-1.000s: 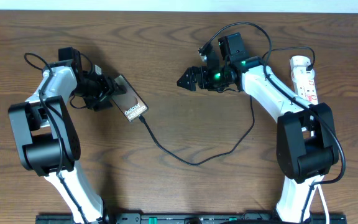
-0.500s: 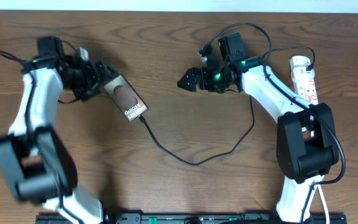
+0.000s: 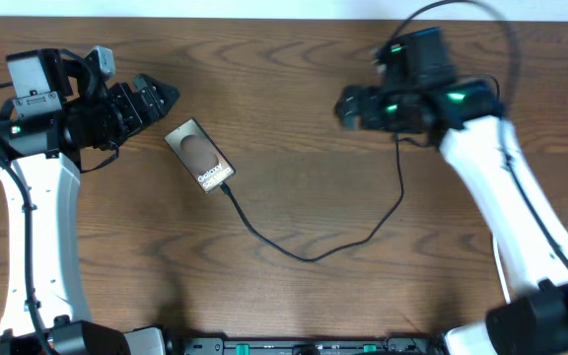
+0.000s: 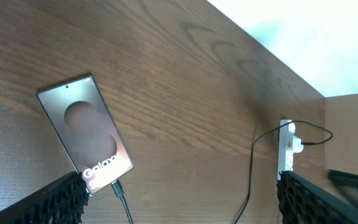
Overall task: Plug charger to phone and switch on socket
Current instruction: 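Pull the left gripper back and swing the right arm toward the power strip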
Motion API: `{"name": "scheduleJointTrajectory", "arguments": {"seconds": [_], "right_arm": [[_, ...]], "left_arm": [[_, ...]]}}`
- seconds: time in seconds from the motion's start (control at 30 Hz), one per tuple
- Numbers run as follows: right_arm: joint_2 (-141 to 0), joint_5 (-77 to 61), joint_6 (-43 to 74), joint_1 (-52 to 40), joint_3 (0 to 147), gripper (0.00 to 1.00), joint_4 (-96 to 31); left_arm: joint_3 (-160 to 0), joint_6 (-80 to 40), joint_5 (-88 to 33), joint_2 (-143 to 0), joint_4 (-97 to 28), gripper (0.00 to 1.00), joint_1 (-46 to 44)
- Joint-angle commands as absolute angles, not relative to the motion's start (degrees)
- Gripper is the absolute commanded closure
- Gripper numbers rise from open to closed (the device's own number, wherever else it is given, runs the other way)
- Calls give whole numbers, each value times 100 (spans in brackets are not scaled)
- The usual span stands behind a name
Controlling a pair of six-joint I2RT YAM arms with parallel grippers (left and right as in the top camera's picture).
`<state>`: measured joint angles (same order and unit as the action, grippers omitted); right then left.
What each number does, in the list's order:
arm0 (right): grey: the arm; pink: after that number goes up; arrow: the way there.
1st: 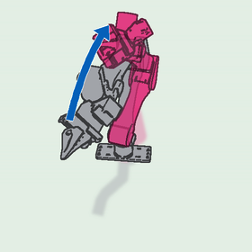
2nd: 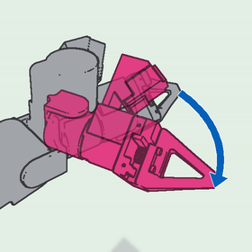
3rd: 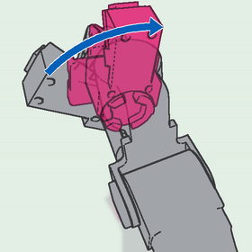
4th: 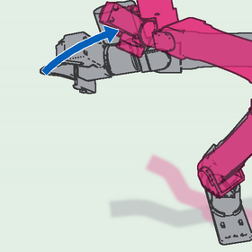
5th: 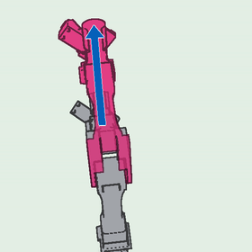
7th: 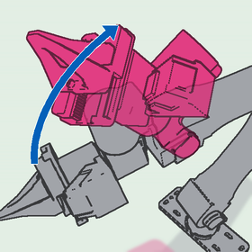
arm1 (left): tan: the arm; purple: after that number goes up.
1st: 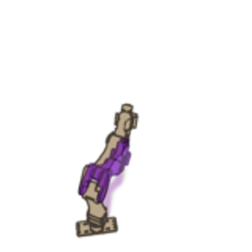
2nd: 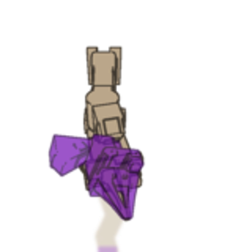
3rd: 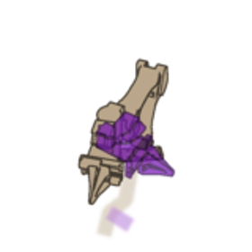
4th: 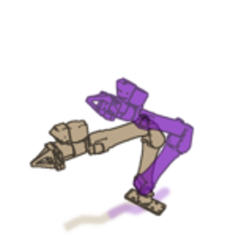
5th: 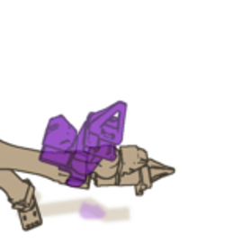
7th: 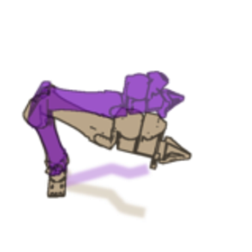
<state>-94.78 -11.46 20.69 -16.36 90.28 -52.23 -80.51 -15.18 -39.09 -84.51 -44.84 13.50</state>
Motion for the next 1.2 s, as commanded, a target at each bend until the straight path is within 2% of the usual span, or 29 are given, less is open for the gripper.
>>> {"name": "scheduleJointTrajectory", "arguments": {"seconds": [0.0, 0.3, 0.73, 1.17], "right_arm": [[-9157, -764, 2408, -1105, 9111, 1, -5345], [-9109, -805, 2329, -338, 9109, 1, -5500], [-9225, -589, 2283, -290, 9107, 1, -5247], [-9985, -637, 1916, 314, 9107, 1, -4744]], "left_arm": [[-8154, -1503, -3964, -8401, -4497, 8, 1358], [-8154, -1503, -3964, -8403, -4493, 8, 1358], [-8154, -1500, -3962, -8407, -4493, 8, 1358], [-8154, -1457, -3942, -8556, -4493, 8, 1358]]}}
